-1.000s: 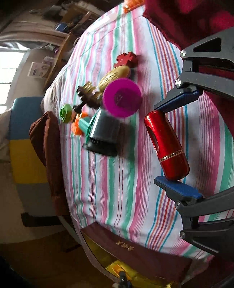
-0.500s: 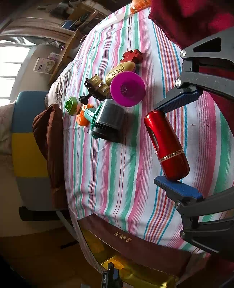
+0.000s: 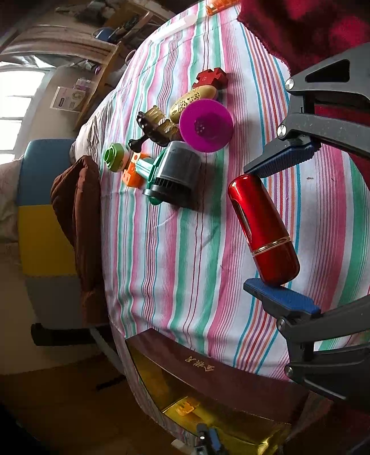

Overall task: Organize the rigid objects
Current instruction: 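Carry the yellow piece into the gold tray and open the left tool, then carry the red cylinder into the gold tray and open the right tool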

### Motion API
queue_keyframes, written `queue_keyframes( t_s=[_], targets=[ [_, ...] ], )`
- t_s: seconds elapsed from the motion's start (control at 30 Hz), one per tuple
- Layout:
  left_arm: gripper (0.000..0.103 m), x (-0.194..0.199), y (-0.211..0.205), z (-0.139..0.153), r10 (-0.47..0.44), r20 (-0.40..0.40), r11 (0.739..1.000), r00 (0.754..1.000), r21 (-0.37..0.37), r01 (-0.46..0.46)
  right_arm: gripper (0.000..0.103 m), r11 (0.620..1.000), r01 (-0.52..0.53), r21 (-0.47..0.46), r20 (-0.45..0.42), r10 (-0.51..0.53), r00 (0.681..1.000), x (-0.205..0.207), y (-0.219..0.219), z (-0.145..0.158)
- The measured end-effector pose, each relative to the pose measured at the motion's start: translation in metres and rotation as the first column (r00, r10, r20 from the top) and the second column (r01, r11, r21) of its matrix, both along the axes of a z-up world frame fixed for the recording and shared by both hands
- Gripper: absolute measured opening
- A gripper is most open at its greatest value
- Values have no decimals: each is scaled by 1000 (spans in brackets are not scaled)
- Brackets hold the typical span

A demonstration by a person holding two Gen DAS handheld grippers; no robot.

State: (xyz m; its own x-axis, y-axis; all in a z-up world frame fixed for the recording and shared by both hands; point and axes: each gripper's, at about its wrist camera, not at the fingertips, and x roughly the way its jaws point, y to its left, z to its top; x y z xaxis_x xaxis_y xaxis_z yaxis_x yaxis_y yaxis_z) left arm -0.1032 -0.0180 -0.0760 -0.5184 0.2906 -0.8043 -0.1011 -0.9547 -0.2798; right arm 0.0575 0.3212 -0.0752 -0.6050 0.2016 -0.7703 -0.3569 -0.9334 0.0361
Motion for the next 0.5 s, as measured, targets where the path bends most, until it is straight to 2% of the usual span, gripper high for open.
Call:
queue_keyframes(
  t_s=[0.1,0.2,0.3,0.4,0.5],
  targets=[
    [42,16,11,9,-29,-63,999,998,-22,27,73,1000,-4,0,-7,4,1000,-1,-2,4],
    [42,28,19,13,-48,-98,999,994,-5,48,73,1000,-16,4,-17,16,1000,-3,-7,10],
    [42,40,25,13,-67,-112,998,991,11,69,73,999,-37,12,-32,38,999,-8,-14,18],
    [42,49,28,14,-78,-122,997,989,-5,78,73,998,-57,16,-45,57,997,-13,-21,27],
    [42,55,24,14,-57,-125,998,991,-7,56,73,996,-81,-33,-72,78,994,-22,-26,37]
  ],
)
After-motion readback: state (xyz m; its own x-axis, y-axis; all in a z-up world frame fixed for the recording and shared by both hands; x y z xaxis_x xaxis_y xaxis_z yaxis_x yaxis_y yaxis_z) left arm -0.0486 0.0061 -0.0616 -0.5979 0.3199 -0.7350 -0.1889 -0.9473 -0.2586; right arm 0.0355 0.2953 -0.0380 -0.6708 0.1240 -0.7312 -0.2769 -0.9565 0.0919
